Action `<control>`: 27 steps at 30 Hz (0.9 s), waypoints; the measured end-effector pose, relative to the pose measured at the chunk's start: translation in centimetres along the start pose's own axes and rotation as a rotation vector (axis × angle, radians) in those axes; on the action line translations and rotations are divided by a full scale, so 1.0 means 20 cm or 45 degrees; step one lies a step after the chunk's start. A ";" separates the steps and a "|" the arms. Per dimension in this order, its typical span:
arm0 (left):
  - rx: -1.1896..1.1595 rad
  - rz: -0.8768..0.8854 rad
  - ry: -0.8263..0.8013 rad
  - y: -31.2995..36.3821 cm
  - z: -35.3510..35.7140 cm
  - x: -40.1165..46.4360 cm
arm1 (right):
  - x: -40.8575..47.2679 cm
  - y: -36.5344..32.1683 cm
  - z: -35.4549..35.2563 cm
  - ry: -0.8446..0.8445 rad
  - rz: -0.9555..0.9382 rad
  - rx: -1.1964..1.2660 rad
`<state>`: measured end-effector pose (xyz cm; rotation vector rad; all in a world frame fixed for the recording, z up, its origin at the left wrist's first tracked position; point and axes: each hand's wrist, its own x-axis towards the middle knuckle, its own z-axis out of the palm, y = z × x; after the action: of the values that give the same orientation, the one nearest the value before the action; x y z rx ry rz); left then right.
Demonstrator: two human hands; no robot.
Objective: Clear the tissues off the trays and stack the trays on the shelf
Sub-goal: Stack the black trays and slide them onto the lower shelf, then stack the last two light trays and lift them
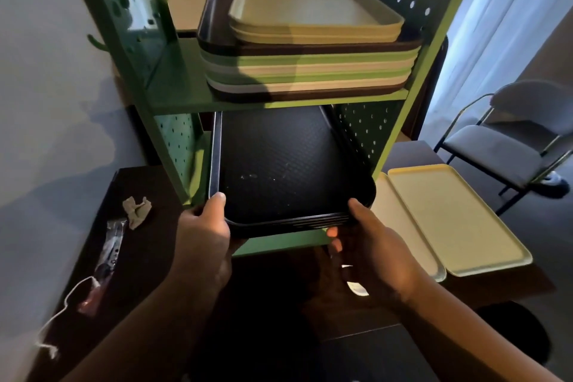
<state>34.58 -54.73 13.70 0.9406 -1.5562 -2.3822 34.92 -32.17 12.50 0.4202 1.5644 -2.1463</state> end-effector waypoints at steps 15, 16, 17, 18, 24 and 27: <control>0.017 0.044 -0.118 -0.13 0.00 -0.09 | 0.18 -0.04 0.01 0.057 -0.051 -0.009; 0.055 0.091 -0.148 -0.15 0.00 -0.09 | 0.19 -0.05 0.01 0.058 -0.054 -0.007; 0.103 0.137 -0.170 -0.16 0.00 -0.09 | 0.19 -0.06 0.01 0.060 -0.054 0.001; 0.118 0.171 -0.171 -0.17 -0.01 -0.09 | 0.20 -0.06 0.01 0.068 -0.045 0.022; -0.055 0.157 0.011 -0.20 0.01 -0.05 | 0.19 -0.08 0.00 0.072 0.019 -0.077; -0.069 0.202 0.081 -0.19 0.02 -0.03 | 0.19 -0.07 0.00 0.072 -0.007 -0.156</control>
<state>35.52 -52.39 10.71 0.8403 -1.4765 -2.2516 30.96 -32.41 11.77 0.4399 1.7188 -2.0458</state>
